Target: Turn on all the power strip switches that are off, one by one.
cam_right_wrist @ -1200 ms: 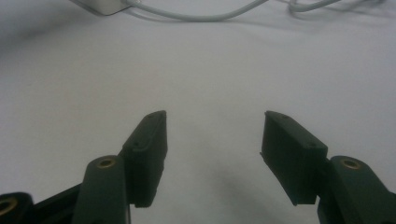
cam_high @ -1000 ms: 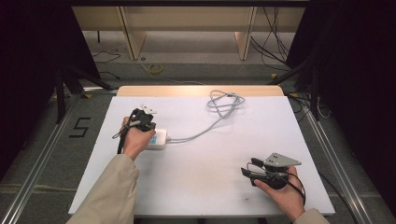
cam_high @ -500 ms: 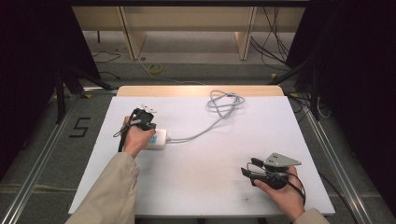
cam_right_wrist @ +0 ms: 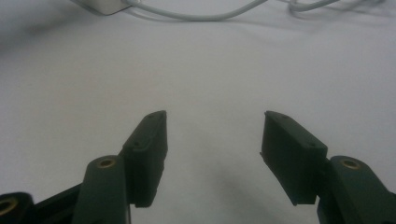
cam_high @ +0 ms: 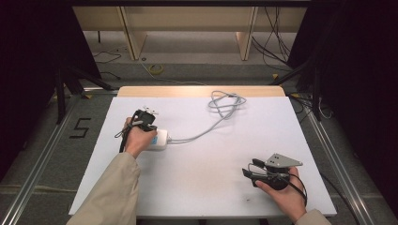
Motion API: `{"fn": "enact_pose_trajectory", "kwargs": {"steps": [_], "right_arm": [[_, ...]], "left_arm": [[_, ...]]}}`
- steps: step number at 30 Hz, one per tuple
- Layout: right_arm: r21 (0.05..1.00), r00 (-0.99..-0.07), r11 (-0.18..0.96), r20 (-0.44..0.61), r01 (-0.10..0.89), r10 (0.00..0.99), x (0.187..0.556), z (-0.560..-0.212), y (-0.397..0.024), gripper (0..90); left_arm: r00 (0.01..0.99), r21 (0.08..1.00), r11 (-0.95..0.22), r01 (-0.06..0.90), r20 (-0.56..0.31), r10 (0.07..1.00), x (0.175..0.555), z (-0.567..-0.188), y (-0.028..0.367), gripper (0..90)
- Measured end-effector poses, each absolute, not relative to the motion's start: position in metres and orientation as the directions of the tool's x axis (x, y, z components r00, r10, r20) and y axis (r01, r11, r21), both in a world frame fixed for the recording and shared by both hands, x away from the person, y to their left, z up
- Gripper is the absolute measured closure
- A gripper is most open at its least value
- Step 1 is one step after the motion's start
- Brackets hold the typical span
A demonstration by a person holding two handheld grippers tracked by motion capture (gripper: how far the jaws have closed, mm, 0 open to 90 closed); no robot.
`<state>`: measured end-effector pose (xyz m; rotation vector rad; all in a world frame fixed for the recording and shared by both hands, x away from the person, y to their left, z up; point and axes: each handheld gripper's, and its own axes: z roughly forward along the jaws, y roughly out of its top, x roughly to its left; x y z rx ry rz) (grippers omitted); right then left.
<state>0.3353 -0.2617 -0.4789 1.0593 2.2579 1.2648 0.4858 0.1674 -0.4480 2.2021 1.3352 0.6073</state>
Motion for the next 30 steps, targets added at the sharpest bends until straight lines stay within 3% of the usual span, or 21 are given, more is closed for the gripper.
{"fn": "enact_pose_trajectory", "kwargs": {"steps": [25, 30], "right_arm": [[0.835, -0.662, 0.325, 0.063, 0.445, 0.747, 0.3352, -0.4795, -0.2615, 41.5], [0.833, -0.662, 0.326, 0.063, 0.447, 0.747, 0.3348, -0.4794, -0.2611, 41.5]], "left_arm": [[0.441, 0.581, -0.461, 0.671, 0.188, 0.878, 0.4862, -0.4519, 0.1589, 89.9], [0.434, 0.585, -0.443, 0.679, 0.168, 0.885, 0.4869, -0.4524, 0.1608, 89.9]]}}
